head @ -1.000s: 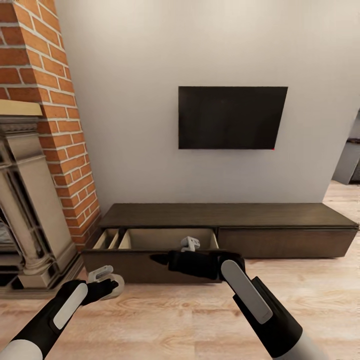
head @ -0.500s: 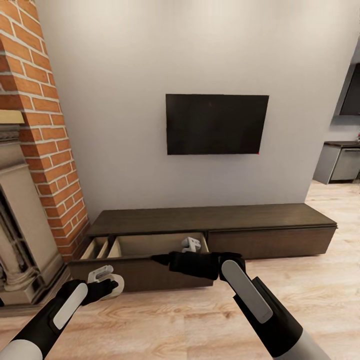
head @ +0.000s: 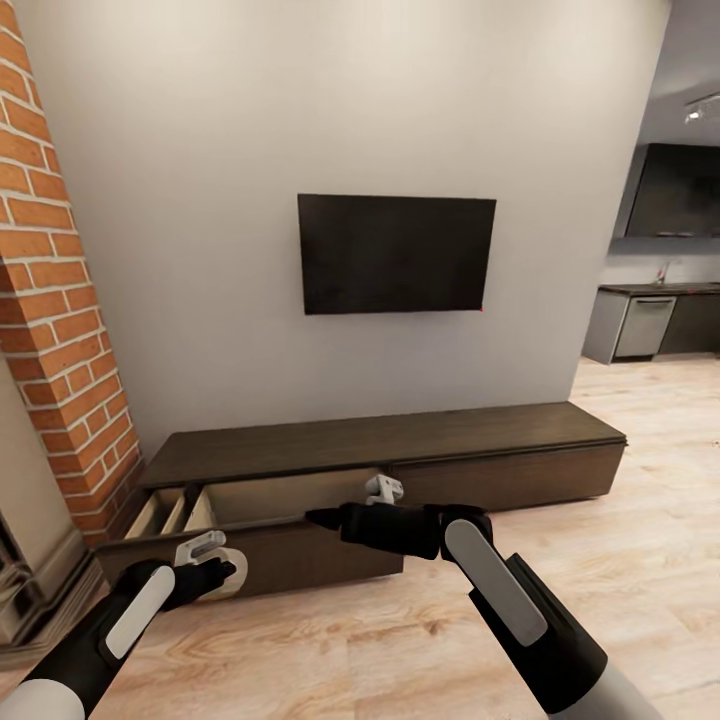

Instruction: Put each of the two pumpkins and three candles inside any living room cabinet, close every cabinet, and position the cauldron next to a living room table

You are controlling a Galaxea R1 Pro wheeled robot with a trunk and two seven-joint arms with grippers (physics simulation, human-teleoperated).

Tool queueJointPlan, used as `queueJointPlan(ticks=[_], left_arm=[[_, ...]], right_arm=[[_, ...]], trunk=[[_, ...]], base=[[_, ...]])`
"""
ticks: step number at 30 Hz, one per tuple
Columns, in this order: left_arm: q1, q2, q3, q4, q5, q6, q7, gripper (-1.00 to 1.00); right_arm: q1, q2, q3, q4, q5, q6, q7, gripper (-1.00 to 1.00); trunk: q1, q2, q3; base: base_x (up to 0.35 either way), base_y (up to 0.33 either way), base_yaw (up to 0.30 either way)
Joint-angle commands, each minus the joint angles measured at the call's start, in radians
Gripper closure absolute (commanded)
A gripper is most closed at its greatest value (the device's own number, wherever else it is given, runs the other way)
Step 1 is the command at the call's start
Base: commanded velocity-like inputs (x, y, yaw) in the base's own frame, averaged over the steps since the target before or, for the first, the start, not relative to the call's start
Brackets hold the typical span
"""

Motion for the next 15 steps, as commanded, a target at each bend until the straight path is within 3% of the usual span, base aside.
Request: queueJointPlan(ticks=[1, 12, 15], left_arm=[[0.0, 0.001, -0.003, -0.002, 0.01, 0.001, 0.01, 1.0], [0.0, 0.001, -0.006, -0.004, 0.008, 0.0, 0.01, 1.0], [0.0, 0.001, -0.008, -0.006, 0.007, -0.001, 0.01, 1.0]], right_arm=[[-0.001, -0.001, 0.002, 0.0, -0.01, 0.0, -0.01, -1.0], [-0.001, -0.001, 0.002, 0.007, -0.01, 0.0, -0.01, -1.0], [-0.001, -0.001, 0.002, 0.007, -0.01, 0.0, -0.01, -1.0]], trunk=[[0.0, -0.001, 0.0], [0.0, -0.001, 0.012], [0.0, -0.001, 0.015]], base=[[0.0, 0.0, -0.225], [0.004, 0.0, -0.228], [0.143, -0.011, -0.23]])
